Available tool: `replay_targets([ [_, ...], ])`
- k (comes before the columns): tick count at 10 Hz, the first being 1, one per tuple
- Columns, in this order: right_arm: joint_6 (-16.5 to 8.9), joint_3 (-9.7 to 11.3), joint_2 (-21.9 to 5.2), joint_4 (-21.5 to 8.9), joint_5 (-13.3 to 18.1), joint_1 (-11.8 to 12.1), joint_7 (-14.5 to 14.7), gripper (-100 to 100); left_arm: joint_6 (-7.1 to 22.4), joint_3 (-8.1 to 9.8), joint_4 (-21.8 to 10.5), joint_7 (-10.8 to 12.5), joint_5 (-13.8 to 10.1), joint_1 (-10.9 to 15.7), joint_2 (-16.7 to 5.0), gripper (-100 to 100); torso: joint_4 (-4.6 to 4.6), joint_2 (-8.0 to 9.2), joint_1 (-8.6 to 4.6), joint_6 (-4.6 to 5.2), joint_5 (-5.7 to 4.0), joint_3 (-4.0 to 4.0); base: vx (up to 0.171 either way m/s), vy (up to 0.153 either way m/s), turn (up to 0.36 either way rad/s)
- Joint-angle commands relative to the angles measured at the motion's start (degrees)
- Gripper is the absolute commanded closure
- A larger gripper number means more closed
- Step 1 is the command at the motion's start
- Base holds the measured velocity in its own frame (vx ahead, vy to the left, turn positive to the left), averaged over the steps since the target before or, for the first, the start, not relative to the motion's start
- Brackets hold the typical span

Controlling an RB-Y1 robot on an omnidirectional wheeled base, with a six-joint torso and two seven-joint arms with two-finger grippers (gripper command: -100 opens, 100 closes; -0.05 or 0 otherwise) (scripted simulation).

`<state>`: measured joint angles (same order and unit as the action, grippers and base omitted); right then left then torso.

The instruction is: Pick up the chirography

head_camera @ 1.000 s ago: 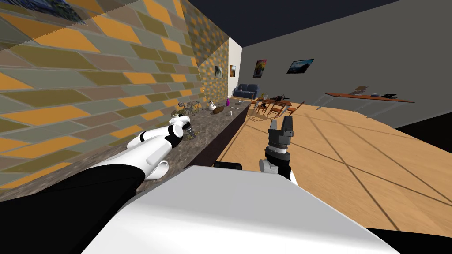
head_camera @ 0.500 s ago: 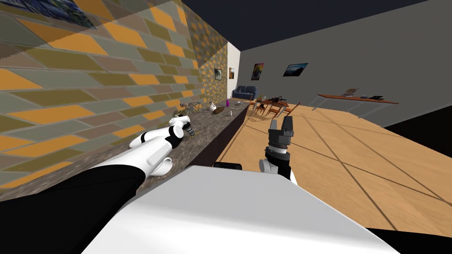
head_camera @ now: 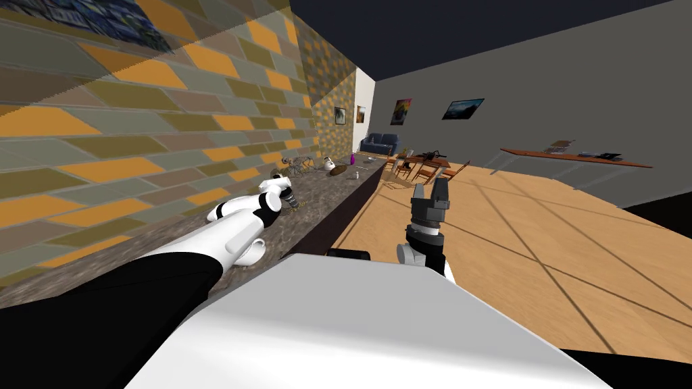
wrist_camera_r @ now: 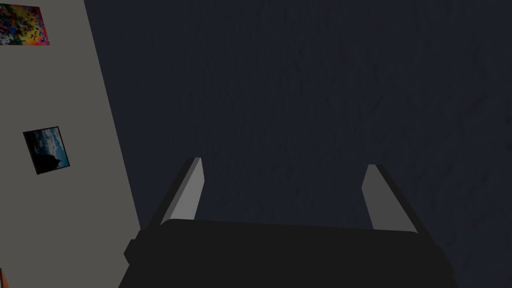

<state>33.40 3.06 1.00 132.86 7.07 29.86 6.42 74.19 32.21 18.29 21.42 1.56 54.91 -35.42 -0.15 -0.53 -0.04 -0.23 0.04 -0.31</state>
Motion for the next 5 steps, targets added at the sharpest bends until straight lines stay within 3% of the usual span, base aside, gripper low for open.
replay_targets([
  [1,0.0,0.0,0.0,0.0,0.0,0.0,0.0,0,-0.1,-0.21,-0.6,-2.4,-0.2,0.7,0.1,100,0.00,0.00,0.00,0.00,0.00,0.00,0.147,-0.110,0.275],
  [2,0.0,0.0,0.0,0.0,0.0,0.0,0.0,0,0.5,-0.35,-0.1,-4.0,-0.5,0.9,0.4,100,-0.01,-0.13,-0.13,0.00,-0.04,-0.06,0.166,-0.112,0.445],
  [3,0.0,0.0,0.0,0.0,0.0,0.0,0.0,0,0.5,-0.35,3.5,-4.6,-0.5,0.9,0.4,100,-0.03,-0.18,-0.13,-0.09,-0.05,-0.10,0.100,-0.099,0.206],
  [5,0.0,0.0,0.0,0.0,0.0,0.0,0.0,0,0.5,-0.35,0.0,-4.6,-0.5,0.9,0.4,100,0.03,0.09,0.02,0.15,0.00,0.05,0.025,-0.027,-0.047],
])
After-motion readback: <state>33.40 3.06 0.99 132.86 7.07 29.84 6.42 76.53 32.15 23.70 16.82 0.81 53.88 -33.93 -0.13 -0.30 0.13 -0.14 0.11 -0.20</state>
